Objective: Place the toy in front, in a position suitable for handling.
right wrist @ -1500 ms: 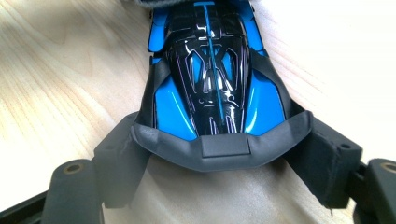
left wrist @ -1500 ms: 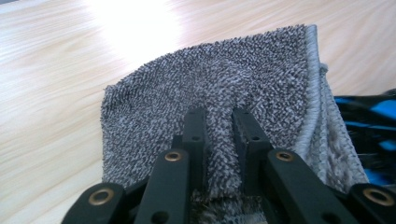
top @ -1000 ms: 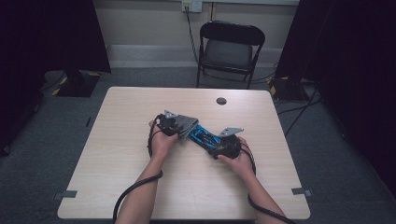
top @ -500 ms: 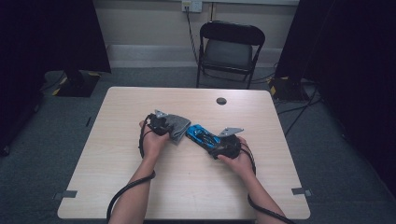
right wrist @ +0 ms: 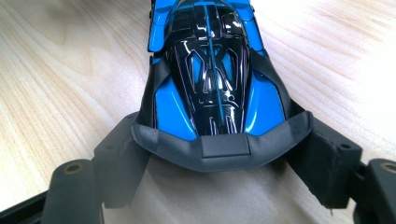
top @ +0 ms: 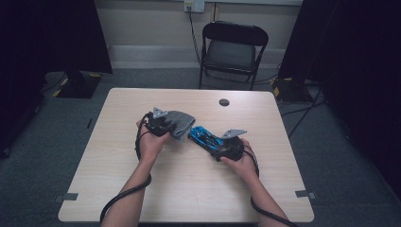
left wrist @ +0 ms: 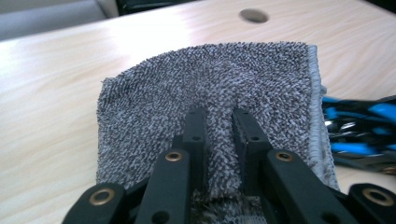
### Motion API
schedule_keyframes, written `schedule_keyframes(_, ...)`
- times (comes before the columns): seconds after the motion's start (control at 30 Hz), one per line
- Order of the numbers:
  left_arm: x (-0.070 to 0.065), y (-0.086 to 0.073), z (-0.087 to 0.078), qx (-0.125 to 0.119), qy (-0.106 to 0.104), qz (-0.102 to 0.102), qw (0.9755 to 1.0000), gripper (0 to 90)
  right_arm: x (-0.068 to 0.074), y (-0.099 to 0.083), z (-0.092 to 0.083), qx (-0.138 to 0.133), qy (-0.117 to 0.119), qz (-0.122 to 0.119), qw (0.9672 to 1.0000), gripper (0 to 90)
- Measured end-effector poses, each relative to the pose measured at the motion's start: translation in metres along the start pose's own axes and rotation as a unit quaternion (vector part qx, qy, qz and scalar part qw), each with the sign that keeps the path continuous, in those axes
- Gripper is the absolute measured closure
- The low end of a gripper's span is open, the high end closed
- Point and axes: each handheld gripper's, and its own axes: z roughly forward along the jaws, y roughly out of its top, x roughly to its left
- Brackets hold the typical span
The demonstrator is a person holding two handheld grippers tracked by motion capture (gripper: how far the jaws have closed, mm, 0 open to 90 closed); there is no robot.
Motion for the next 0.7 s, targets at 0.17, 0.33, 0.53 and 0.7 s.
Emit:
schedule_keyframes(0.17, -0.021, 0.007, -0.002, -0.010, -0.029, 0.017, 0.9994, 77.3, 0.000, 0.000, 0.000, 0.000, 0.000, 0.000, 1.0000, 24.4)
schedule_keyframes(0.33, -0.043, 0.007, 0.001, -0.008, -0.050, 0.038, 0.9980, 77.2, 0.000, 0.000, 0.000, 0.000, 0.000, 0.000, 1.0000, 24.4)
schedule_keyframes(0.53, -0.063, 0.007, 0.009, -0.003, -0.074, 0.050, 0.9960, 77.3, 0.000, 0.000, 0.000, 0.000, 0.000, 0.000, 1.0000, 24.4)
schedule_keyframes(0.7, -0.074, 0.004, 0.014, 0.001, -0.081, 0.056, 0.9952, 77.2, 0.000, 0.000, 0.000, 0.000, 0.000, 0.000, 1.0000, 24.4)
